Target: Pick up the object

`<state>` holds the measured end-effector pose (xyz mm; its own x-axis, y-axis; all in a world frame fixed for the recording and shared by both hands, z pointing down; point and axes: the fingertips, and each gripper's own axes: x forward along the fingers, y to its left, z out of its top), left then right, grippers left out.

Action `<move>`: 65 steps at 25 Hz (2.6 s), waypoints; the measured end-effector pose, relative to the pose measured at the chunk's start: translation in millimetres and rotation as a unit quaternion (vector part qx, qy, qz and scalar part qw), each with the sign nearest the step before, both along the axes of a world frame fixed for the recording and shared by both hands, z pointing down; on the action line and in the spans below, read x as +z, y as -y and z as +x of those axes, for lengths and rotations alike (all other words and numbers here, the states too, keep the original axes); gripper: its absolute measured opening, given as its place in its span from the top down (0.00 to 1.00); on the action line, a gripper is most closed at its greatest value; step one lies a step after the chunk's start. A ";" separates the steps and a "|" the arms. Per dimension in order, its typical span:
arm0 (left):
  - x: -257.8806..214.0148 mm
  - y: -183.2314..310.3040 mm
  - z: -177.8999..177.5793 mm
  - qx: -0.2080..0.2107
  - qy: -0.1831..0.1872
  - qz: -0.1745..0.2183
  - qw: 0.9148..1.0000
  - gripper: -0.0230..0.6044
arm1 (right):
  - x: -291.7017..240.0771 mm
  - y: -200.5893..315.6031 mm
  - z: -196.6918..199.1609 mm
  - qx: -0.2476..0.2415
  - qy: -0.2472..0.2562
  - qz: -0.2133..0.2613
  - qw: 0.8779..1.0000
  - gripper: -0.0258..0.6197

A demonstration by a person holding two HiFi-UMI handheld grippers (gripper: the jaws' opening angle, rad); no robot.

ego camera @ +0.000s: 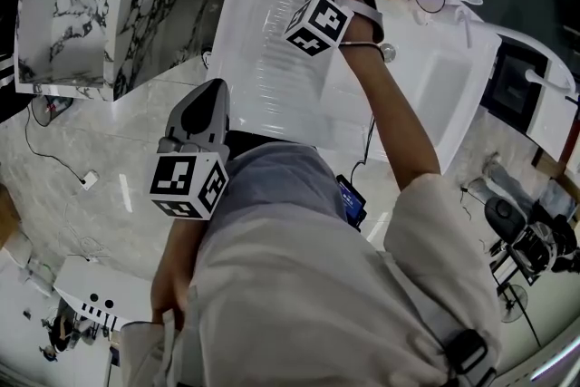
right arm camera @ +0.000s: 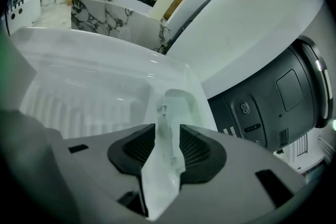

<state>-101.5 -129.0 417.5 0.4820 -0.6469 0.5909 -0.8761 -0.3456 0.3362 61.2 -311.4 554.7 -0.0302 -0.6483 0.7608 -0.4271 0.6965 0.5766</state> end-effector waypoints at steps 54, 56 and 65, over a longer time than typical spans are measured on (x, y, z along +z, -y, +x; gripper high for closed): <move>-4.5 -20.1 -8.1 -0.012 -0.031 0.014 0.999 0.96 | 10.7 -34.9 -4.3 -0.015 -0.024 -0.034 0.999 0.86; -4.6 -20.8 -7.1 -0.011 -0.032 0.016 0.999 0.96 | 11.1 -36.4 -4.9 -0.014 -0.020 -0.036 0.999 0.86; -4.9 -24.1 -3.3 -0.009 -0.037 0.015 0.999 0.96 | 8.1 -43.0 1.0 -0.004 -0.014 -0.042 0.999 0.86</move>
